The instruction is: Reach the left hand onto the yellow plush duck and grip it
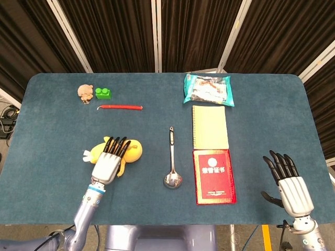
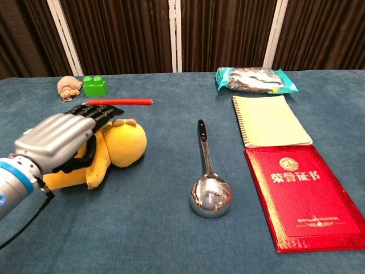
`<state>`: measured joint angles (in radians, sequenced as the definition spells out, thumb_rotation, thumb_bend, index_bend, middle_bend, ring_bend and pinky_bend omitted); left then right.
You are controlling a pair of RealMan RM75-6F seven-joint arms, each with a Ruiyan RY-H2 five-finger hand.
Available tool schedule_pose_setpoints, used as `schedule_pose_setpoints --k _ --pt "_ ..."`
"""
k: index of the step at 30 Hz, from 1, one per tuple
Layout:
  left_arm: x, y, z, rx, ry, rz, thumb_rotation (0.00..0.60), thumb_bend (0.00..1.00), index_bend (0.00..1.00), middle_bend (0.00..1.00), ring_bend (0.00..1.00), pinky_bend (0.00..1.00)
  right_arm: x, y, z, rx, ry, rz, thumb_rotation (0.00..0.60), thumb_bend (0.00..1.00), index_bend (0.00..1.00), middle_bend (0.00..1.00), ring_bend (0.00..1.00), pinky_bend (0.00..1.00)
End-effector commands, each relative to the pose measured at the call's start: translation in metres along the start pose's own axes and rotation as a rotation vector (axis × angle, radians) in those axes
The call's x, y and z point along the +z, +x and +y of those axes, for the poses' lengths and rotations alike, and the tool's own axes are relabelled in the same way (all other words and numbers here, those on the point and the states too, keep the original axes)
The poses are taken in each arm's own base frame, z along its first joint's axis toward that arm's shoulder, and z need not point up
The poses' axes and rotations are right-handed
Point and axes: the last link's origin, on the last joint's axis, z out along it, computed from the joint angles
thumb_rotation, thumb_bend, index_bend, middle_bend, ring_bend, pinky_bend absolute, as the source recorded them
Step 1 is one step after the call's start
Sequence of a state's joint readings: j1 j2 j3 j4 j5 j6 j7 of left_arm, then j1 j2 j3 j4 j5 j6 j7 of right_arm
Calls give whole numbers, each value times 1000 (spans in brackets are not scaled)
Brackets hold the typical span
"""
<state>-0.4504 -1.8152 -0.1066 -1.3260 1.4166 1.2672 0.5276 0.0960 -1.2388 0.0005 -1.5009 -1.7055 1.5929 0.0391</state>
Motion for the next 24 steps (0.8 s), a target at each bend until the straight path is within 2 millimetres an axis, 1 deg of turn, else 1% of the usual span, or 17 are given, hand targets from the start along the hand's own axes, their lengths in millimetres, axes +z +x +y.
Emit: schedule_pose_setpoints --k 1,6,7,8,9,10,11,13,15,19,22,24 --pt "-18 9 -17 7 23 25 600 1000 0 0 0 0 0 0 1 0 -5 0 600 177 0 0 0 0" --pt "-47 21 -48 -5 81 56 600 1000 0 0 0 0 1 0 3 -2 -16 1 600 177 0 0 0 0" --pt "-54 24 -57 -9 101 61 600 979 0 0 0 0 2 0 3 -3 -19 2 600 177 0 0 0 0" --pt "-60 27 -63 -12 116 66 600 944 0 0 0 0 2 1 4 -4 -21 4 600 177 0 0 0 0" --pt "-64 29 -68 -14 124 70 600 861 0 0 0 0 2 1 4 -4 -23 5 600 177 0 0 0 0" --pt "-69 31 -74 -15 139 76 600 750 0 0 0 0 3 0 4 -5 -25 5 600 177 0 0 0 0" --pt "-76 34 -81 -16 158 83 600 677 0 0 0 0 3 0 5 -6 -28 4 600 177 0 0 0 0" --pt "-88 38 -94 -18 199 94 600 497 0 0 0 0 4 0 5 -9 -32 4 600 177 0 0 0 0" --pt "-94 40 -99 -22 216 99 600 400 0 0 0 0 4 0 5 -9 -33 4 600 177 0 0 0 0" --pt "-108 49 -111 -33 254 121 600 298 0 0 0 0 5 0 5 -11 -34 9 600 177 0 0 0 0" --pt "-119 53 -119 -15 265 126 600 240 0 0 0 0 5 2 6 -9 -36 17 600 177 0 0 0 0" --pt "-126 54 -124 -1 275 113 600 218 0 0 0 0 5 3 7 -8 -39 21 600 177 0 0 0 0"
